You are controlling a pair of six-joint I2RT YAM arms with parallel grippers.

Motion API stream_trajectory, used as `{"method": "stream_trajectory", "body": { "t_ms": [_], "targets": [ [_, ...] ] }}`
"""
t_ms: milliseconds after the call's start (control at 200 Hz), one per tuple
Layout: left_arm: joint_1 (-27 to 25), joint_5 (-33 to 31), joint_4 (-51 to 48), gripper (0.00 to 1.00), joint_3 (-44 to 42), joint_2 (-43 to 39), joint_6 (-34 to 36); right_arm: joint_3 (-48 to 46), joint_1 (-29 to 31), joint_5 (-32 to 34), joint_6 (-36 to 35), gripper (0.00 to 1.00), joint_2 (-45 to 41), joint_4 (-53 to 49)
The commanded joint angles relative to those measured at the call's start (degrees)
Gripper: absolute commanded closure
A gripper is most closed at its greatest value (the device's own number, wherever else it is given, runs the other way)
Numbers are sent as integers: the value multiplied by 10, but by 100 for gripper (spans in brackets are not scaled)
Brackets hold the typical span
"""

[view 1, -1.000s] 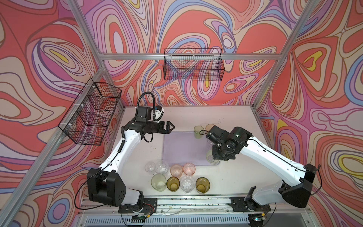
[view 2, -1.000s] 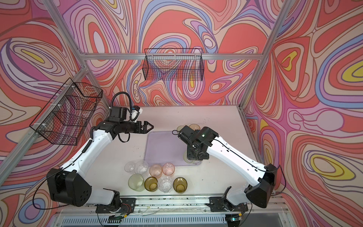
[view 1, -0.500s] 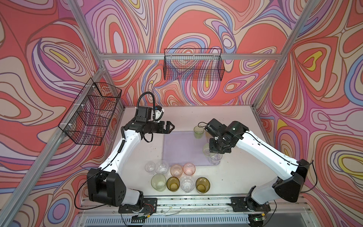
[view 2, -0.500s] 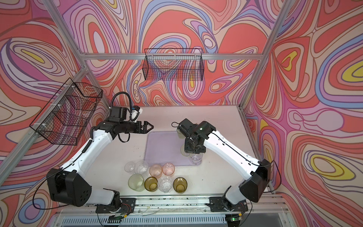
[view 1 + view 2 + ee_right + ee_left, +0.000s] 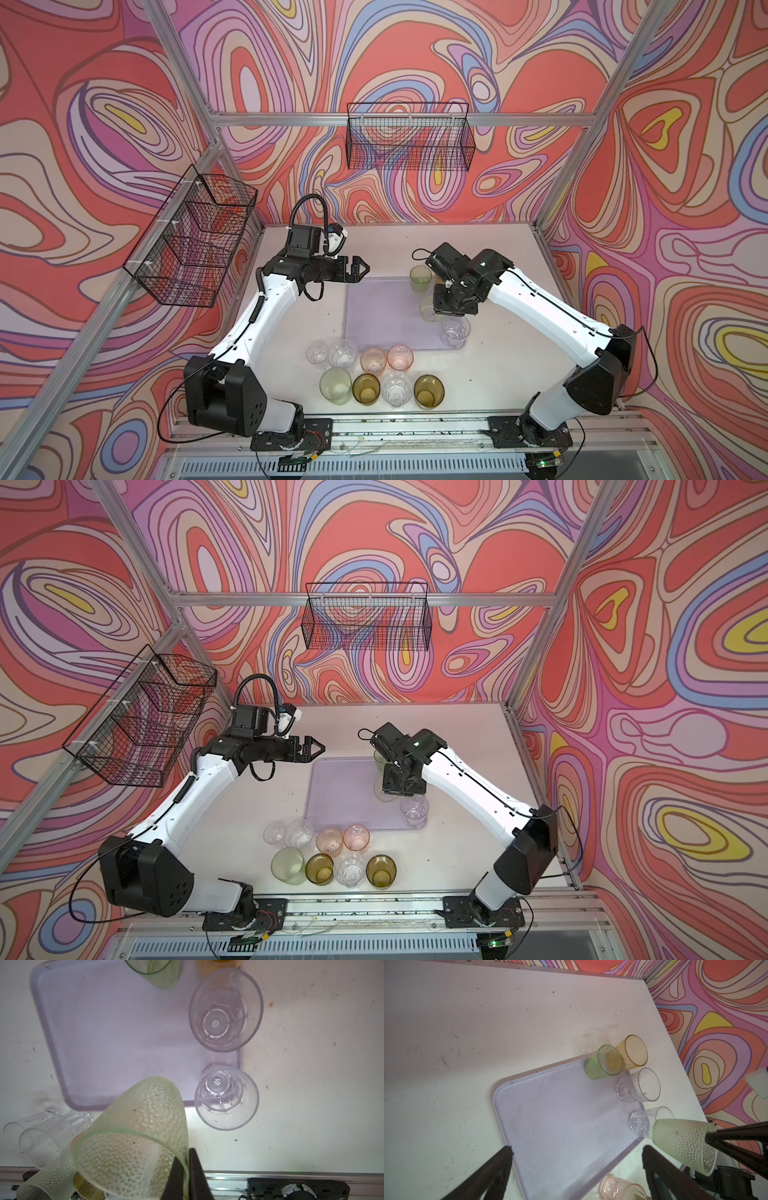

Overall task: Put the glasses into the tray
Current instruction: 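Carry the pale-green textured glass over the tray beside the light-green glass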

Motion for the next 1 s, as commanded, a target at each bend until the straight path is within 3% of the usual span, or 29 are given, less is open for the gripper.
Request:
{"method": "stream_trajectory", "body": {
  "t_ms": [0, 661, 997],
  "targets": [
    [-1, 2, 4, 0, -6, -10, 3, 20, -7, -4, -16, 100, 16, 12],
    [-1, -1, 3, 0, -8, -18, 6, 83, -53, -38, -109, 100, 119, 18],
    [-1, -1, 4, 0, -9, -21, 6, 93, -70, -44, -101, 100, 153, 43]
  ]
}}
